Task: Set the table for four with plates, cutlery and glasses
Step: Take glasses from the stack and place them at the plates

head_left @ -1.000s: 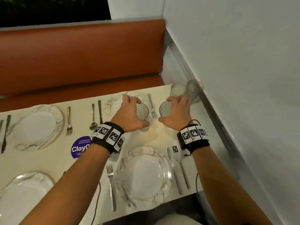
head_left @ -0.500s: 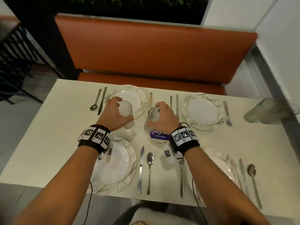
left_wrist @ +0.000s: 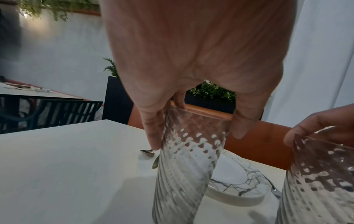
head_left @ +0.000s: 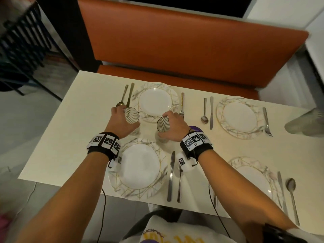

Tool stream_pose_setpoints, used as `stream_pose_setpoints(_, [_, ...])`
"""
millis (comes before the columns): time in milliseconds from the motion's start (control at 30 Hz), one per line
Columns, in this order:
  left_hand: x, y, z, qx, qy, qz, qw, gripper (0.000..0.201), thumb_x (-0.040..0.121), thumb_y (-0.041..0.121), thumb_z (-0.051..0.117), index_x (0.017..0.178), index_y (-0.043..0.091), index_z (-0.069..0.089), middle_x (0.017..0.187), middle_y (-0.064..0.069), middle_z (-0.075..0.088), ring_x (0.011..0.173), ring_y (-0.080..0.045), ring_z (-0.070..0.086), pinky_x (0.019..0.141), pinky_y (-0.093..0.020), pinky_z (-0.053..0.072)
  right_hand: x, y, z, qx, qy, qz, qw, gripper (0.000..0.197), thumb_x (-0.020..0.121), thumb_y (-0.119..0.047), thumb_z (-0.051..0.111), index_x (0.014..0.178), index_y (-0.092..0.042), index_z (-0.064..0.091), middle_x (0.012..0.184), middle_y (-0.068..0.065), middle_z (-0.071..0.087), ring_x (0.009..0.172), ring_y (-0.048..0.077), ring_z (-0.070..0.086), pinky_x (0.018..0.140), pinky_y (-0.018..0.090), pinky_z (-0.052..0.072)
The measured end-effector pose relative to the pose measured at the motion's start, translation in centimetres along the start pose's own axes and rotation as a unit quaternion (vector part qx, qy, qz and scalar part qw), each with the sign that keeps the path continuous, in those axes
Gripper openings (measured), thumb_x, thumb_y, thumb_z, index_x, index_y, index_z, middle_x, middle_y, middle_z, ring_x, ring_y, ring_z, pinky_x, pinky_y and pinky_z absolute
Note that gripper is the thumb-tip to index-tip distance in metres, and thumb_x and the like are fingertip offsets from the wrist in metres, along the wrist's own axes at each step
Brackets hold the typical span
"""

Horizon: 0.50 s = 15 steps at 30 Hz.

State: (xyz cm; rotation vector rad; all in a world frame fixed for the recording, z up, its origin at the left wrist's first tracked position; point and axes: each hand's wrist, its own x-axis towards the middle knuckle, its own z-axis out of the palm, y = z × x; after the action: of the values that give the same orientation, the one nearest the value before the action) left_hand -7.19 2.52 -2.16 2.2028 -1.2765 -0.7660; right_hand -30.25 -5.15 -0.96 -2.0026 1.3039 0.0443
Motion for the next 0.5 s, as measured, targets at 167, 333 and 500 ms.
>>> stream_pose_setpoints(167, [0.5,-0.2,-0.3,-0.004,0.010,0.006,1.000,0.095,0.077,0.031,0.089,0.151,0.003,0.035,0.143,-0.017,0.040,0.130,-0.030,0.047,0.111,-0.044,0.045,0.1,-0.4,0.2,-0.029,-0.021,0.018,0.999,0.087,0.068,-0.046,0.081,0.140,-0.021,0.038,0.135,0.008,0.044,0.127,0.029,0.041,0.100,0.043,0.046])
stream_pose_setpoints(333, [1.3,0.1,-0.6,-0.002,0.005,-0.009,1.000,0.096,0.079,0.028,0.087,0.154,0.004,0.032,0.146,-0.016,0.038,0.133,-0.031,0.045,0.112,-0.040,0.040,-0.4,-0.1,-0.1,-0.064,-0.036,0.033,0.997,0.089,0.068,-0.043,0.082,0.141,-0.016,0.038,0.135,0.009,0.044,0.125,0.029,0.043,0.096,0.039,0.047])
stream_pose_setpoints(500, [1.5,0.4,-0.7,-0.007,0.007,-0.019,1.000,0.098,0.079,0.024,0.088,0.155,0.003,0.031,0.147,-0.018,0.038,0.133,-0.033,0.046,0.111,-0.040,0.041,-1.1,0.3,-0.4,-0.072,-0.049,0.045,0.995,0.090,0.067,-0.043,0.082,0.139,-0.014,0.037,0.134,0.008,0.045,0.122,0.028,0.043,0.094,0.039,0.047])
